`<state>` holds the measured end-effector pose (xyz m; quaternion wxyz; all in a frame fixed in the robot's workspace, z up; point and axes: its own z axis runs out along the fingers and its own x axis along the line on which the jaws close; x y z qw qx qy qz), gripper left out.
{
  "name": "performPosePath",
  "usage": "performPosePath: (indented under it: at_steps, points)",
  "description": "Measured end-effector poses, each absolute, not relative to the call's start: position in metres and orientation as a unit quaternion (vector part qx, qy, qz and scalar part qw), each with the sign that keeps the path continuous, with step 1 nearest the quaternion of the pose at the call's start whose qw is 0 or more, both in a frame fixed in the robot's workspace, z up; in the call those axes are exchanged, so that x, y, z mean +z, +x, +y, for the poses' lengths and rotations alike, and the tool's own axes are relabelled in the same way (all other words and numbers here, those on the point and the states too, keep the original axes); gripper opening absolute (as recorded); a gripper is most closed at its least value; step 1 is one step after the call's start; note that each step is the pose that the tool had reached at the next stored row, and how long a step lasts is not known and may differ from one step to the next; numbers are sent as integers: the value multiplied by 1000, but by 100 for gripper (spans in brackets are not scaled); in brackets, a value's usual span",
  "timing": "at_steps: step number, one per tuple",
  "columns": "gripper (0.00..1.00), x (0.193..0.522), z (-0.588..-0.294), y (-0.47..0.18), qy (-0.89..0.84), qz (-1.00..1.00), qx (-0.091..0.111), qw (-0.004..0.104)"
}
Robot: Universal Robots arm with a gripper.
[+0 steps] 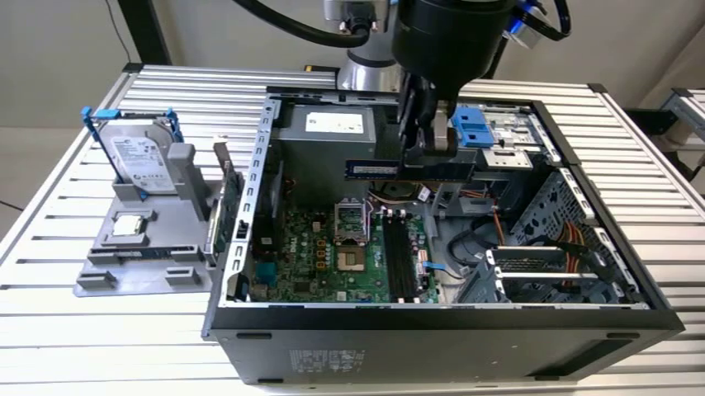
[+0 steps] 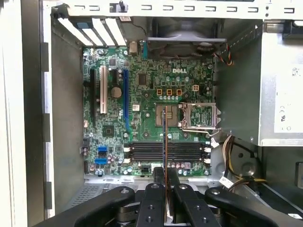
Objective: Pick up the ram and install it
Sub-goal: 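Pick up the ram and move it above insertion slot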
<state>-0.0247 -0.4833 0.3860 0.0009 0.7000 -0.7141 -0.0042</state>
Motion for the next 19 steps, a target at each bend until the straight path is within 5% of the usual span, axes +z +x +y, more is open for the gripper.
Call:
performPosePath:
  at_steps: [19]
  points:
    - [0, 386, -483, -10, 700, -714, -4, 1]
